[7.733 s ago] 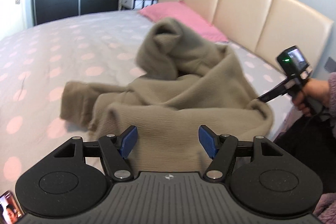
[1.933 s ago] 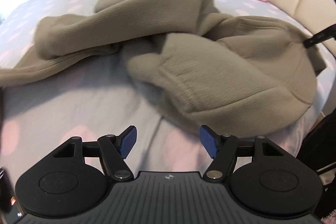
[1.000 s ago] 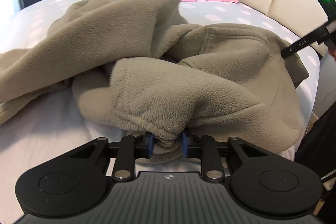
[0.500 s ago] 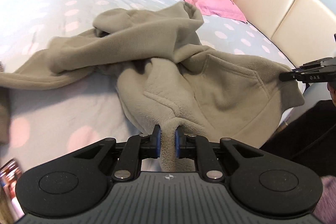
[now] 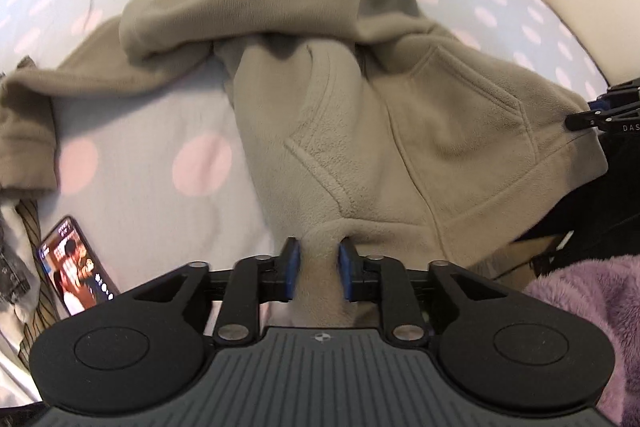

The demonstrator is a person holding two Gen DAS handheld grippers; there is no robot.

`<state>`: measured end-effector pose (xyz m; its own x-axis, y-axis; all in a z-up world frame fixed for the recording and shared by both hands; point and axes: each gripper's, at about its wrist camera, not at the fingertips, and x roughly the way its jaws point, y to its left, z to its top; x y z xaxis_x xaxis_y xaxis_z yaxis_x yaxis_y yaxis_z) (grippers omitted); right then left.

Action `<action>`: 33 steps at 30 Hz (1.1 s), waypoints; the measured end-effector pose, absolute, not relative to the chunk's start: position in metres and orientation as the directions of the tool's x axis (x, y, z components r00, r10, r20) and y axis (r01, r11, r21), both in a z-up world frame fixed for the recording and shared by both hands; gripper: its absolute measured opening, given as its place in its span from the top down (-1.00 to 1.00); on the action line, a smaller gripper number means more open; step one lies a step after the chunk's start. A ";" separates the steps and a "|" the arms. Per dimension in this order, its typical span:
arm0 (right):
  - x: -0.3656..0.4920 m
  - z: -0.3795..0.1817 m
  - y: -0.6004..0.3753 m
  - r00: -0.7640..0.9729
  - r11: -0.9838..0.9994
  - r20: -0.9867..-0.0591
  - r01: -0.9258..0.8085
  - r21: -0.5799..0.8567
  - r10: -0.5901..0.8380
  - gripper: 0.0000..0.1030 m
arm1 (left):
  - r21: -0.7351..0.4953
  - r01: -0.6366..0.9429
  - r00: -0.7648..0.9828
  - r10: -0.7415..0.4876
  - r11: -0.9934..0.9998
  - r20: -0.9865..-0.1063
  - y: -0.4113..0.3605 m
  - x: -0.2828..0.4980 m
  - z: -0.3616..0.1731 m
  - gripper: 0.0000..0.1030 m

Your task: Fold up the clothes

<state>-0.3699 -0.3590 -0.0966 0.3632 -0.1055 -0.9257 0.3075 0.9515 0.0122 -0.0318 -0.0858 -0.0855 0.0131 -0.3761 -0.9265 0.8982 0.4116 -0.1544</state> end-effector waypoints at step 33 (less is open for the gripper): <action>-0.064 -0.107 -0.291 0.560 0.918 -0.828 -0.322 -0.233 -0.014 -0.59 | 0.059 0.805 0.295 -0.312 0.590 -0.903 -0.146 0.170 -0.114 0.11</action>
